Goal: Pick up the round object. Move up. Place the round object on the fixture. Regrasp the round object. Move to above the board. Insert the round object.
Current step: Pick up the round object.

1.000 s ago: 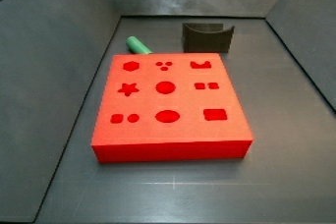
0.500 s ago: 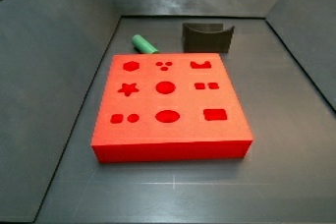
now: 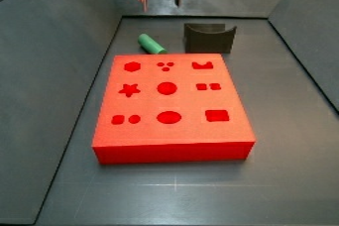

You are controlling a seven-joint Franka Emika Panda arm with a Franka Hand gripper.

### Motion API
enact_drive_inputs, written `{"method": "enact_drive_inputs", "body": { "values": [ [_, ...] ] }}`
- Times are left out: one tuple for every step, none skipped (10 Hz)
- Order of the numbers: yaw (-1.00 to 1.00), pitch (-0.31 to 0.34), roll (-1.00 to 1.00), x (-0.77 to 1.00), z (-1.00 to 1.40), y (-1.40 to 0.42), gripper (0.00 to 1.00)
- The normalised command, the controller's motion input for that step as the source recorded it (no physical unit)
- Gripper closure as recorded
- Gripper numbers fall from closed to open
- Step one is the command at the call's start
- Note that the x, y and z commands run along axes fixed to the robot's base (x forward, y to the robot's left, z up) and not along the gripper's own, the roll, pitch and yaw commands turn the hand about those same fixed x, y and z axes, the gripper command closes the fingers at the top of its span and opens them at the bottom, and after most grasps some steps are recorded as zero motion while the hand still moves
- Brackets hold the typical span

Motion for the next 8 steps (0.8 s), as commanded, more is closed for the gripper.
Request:
{"method": "enact_drive_inputs", "body": {
  "values": [
    [0.66,-0.060,0.06,0.04,-0.98,-0.47,0.00],
    [0.65,-0.091,0.04,0.04,-0.95,-0.45,0.00],
    [0.59,-0.084,0.00,0.19,-0.91,-0.36,0.00],
    [0.53,-0.071,0.00,0.23,-0.95,-0.44,0.00],
    [0.52,-0.086,0.02,0.22,-0.92,-0.42,0.00],
    [0.11,-0.133,0.00,-0.01,-0.20,-0.18,0.00],
    [0.00,0.000,0.00,-0.07,0.00,0.02,0.00],
    [-0.13,-0.096,-0.02,-0.57,0.11,0.06,0.00]
  ]
}}
